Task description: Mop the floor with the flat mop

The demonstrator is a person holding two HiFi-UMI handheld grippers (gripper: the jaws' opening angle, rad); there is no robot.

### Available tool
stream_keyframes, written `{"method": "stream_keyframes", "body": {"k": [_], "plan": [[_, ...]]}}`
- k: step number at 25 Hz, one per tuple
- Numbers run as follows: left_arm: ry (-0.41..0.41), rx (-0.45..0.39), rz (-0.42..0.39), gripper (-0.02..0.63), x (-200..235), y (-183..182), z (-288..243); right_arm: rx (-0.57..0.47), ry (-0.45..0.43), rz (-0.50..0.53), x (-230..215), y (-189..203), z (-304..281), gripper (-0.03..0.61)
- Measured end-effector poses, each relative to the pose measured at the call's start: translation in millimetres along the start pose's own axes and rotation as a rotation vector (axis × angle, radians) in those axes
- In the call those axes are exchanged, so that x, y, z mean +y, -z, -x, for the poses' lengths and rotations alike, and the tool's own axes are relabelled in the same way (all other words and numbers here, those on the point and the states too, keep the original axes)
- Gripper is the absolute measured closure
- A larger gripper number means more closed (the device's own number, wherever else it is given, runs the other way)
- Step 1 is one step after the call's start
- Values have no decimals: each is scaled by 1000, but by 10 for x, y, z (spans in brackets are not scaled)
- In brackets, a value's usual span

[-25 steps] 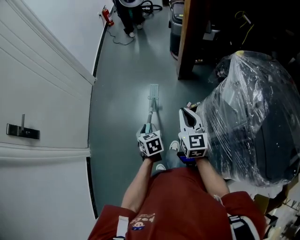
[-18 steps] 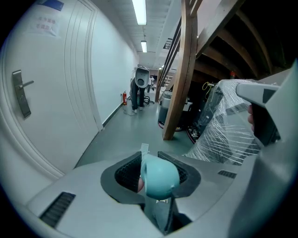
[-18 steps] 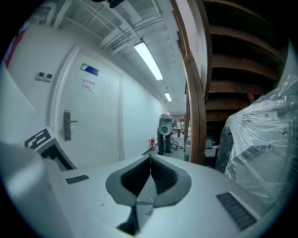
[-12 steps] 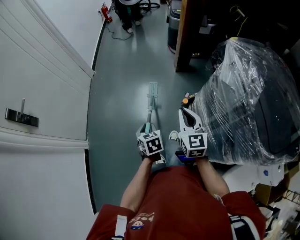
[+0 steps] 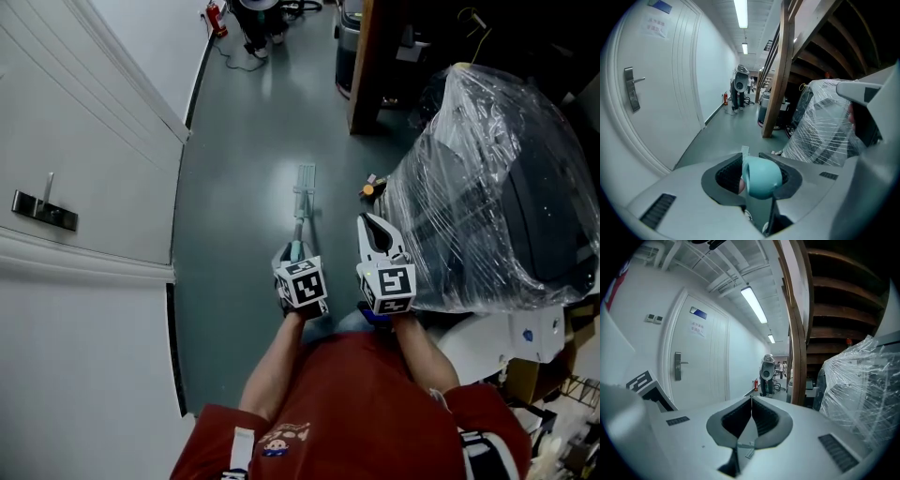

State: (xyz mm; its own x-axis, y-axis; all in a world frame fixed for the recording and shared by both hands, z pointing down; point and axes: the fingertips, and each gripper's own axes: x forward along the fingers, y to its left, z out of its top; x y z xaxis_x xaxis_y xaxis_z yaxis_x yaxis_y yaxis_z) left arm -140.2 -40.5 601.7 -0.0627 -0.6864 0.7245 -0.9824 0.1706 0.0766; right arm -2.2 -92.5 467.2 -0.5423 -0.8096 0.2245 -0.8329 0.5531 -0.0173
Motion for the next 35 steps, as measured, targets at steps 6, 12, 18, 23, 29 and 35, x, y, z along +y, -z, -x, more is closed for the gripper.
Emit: {"method": "stream_keyframes", "body": {"k": [6, 12, 18, 23, 29, 35], "plan": [[-22, 0, 12, 491, -232, 254, 247, 17, -5, -15, -137, 144, 404, 560], [-35, 13, 9, 491, -485, 622, 536, 9, -7, -35, -258, 272, 891, 560], [-45, 15, -1, 491, -710, 927, 786, 10, -11, -43, -301, 417, 1348, 560], [-50, 8, -2, 491, -808, 1178, 1047, 15, 2, -45, -291, 536, 1729, 560], [-52, 19, -5, 491, -863, 1542, 1383, 19, -14, -63, -155, 659, 2141, 560], [-41, 22, -18, 491, -839, 1751, 1620, 16, -10, -62, -10, 709, 2385, 560]]}}
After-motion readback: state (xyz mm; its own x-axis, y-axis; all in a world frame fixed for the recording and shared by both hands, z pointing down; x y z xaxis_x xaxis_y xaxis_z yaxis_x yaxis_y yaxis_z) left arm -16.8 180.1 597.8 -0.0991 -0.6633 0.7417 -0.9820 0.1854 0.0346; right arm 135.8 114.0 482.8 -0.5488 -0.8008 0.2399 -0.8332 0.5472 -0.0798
